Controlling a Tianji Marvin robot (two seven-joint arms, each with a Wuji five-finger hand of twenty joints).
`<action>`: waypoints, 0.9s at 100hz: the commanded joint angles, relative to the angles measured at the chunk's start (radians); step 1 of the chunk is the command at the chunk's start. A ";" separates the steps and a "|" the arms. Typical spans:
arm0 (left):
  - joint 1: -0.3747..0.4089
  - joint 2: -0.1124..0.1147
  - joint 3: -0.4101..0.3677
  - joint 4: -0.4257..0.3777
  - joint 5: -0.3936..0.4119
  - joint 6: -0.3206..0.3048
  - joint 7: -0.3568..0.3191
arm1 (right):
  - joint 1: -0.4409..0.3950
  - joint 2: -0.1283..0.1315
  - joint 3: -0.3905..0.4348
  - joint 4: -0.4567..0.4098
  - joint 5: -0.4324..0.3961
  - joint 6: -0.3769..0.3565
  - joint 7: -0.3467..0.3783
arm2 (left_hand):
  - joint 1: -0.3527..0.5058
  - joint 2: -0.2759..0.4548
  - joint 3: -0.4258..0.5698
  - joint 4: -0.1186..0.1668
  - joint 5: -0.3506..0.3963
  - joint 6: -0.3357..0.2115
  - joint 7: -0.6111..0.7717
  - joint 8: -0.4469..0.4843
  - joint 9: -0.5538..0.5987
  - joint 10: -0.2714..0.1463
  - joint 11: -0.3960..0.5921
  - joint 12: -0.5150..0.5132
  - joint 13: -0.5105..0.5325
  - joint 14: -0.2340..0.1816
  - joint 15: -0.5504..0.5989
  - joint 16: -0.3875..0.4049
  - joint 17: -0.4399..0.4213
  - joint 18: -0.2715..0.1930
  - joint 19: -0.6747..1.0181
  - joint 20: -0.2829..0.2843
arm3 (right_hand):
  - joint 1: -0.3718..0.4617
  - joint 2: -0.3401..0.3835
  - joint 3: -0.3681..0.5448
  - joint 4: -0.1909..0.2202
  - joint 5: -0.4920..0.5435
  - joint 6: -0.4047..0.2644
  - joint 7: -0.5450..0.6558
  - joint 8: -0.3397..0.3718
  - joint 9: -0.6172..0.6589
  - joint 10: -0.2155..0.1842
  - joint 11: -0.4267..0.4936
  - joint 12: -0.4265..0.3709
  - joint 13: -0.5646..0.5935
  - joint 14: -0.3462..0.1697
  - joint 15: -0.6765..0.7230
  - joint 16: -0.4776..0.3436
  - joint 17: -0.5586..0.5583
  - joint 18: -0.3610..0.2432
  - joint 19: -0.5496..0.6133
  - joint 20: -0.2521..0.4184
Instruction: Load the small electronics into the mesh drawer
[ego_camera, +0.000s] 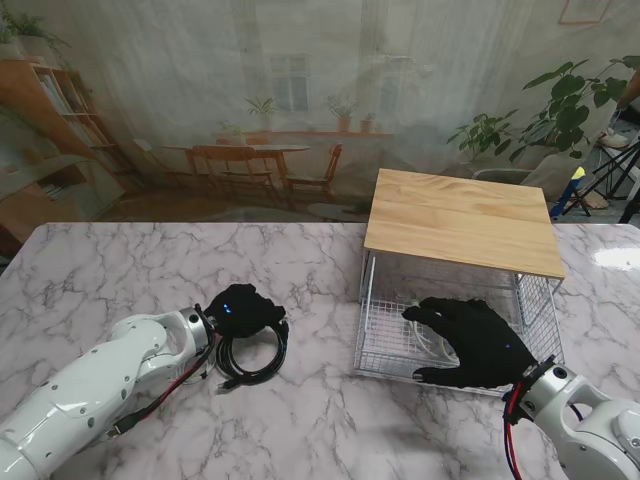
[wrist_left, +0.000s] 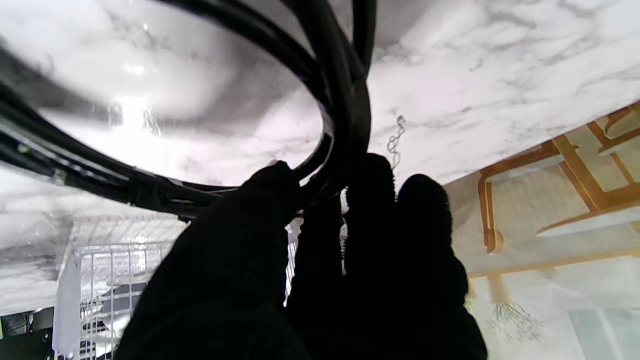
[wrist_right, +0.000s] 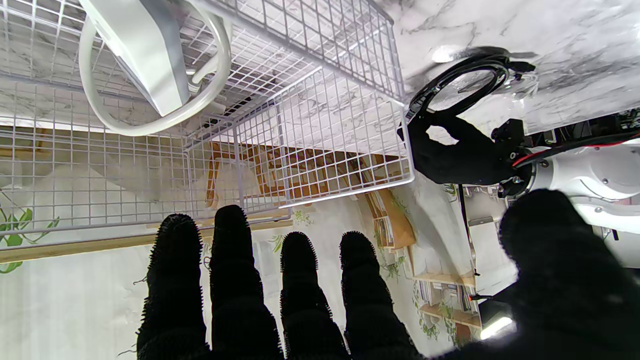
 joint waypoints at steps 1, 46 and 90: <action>0.013 0.000 -0.019 -0.034 0.012 -0.006 0.000 | -0.001 -0.002 -0.004 0.004 0.000 0.002 -0.008 | 0.053 -0.011 0.104 0.053 0.014 -0.017 0.037 0.024 0.016 -0.029 0.034 0.023 0.022 0.035 0.045 0.018 0.000 -0.110 0.031 0.025 | 0.023 0.031 -0.019 0.006 -0.013 -0.011 0.012 -0.017 0.004 0.005 -0.009 -0.001 -0.004 -0.010 -0.066 0.013 -0.001 0.024 -0.006 0.007; 0.117 -0.007 -0.210 -0.195 0.068 -0.065 0.014 | -0.002 -0.009 -0.004 0.001 0.023 -0.014 -0.039 | 0.043 -0.014 0.129 0.061 0.022 -0.036 0.028 0.046 0.028 -0.042 0.044 0.034 0.027 0.038 0.060 0.029 0.003 -0.122 0.044 0.049 | 0.022 0.030 -0.019 0.005 0.022 0.021 0.014 -0.025 0.024 0.006 -0.003 0.002 0.006 -0.007 -0.060 0.023 0.008 0.024 0.003 0.006; 0.135 -0.017 -0.323 -0.344 0.093 -0.138 0.022 | 0.017 -0.013 -0.012 0.005 0.065 -0.024 -0.050 | 0.038 -0.014 0.143 0.065 0.020 -0.051 0.016 0.061 0.037 -0.057 0.046 0.040 0.028 0.033 0.065 0.027 0.002 -0.127 0.046 0.059 | 0.009 0.024 -0.020 0.002 0.054 0.069 0.014 -0.035 0.077 0.044 0.004 0.005 0.037 0.003 -0.055 0.027 0.020 0.029 0.014 0.004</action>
